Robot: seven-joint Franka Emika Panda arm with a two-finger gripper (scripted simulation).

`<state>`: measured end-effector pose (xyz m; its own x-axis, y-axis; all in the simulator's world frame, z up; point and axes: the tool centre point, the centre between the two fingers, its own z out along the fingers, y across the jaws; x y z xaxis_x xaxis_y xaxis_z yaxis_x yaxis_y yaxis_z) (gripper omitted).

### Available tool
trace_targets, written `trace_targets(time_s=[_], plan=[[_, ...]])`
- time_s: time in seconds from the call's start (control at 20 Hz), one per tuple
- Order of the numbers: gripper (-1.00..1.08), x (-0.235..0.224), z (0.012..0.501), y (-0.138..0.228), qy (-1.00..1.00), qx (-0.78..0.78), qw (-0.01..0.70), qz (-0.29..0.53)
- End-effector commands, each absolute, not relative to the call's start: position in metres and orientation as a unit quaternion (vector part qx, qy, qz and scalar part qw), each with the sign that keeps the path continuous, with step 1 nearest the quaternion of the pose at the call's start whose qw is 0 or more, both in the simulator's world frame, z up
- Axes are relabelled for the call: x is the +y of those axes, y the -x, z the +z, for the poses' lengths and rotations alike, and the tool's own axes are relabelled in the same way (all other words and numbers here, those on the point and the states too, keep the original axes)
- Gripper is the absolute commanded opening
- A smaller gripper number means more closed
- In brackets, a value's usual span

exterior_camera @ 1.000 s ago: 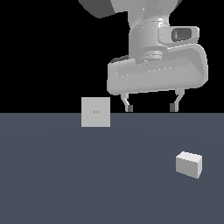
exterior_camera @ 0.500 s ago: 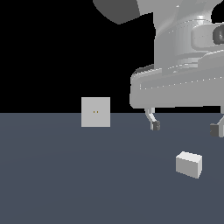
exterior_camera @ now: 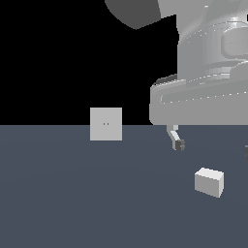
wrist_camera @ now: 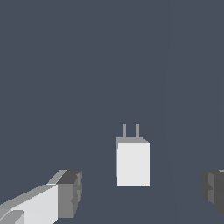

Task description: Plug the charger into the wall socket.

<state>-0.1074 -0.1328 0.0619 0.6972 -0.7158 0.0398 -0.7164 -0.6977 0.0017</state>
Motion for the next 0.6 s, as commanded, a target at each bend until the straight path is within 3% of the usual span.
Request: trace_targets(time_s=[0.0, 0.55], plan=[[1.0, -0.133, 0.058, 0.108, -0.921, -0.389, 0.009, 0.018], [1.0, -0.132, 0.016, 0.109, -0.92, -0.391, 0.008, 0.018]])
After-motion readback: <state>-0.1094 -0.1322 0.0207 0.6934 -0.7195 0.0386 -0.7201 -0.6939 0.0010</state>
